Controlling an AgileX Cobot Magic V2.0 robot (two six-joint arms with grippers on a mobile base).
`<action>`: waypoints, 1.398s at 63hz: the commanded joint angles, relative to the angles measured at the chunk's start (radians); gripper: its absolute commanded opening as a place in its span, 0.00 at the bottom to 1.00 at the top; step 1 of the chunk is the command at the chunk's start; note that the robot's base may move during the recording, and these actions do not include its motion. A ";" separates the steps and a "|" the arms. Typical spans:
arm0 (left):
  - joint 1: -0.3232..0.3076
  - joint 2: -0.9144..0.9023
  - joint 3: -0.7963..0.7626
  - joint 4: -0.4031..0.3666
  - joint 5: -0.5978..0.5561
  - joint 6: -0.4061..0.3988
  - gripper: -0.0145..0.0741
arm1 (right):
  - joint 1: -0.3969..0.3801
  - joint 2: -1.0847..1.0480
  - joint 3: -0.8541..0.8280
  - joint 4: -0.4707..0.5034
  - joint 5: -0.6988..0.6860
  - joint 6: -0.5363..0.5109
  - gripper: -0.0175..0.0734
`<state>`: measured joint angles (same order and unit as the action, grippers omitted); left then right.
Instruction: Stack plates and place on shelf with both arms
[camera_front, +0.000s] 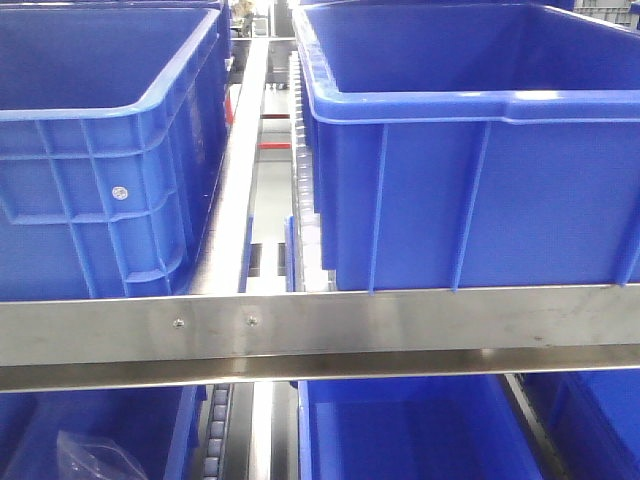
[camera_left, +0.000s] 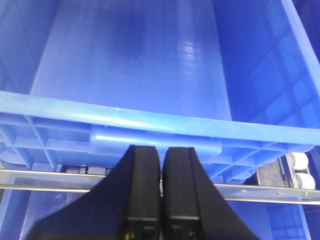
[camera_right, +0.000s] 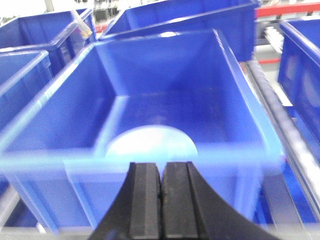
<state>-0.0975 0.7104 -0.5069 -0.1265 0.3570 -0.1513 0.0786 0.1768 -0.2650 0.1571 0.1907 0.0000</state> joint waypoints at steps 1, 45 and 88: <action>-0.006 -0.001 -0.029 -0.010 -0.081 0.000 0.28 | -0.018 -0.084 0.040 0.003 -0.084 0.000 0.25; -0.006 -0.001 -0.029 -0.010 -0.081 0.000 0.28 | -0.043 -0.209 0.276 0.003 -0.197 0.000 0.25; -0.006 -0.001 -0.029 -0.010 -0.081 0.000 0.28 | -0.043 -0.209 0.277 -0.172 -0.197 0.123 0.25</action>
<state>-0.0975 0.7104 -0.5069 -0.1265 0.3570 -0.1513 0.0436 -0.0109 0.0277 0.0000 0.0880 0.1192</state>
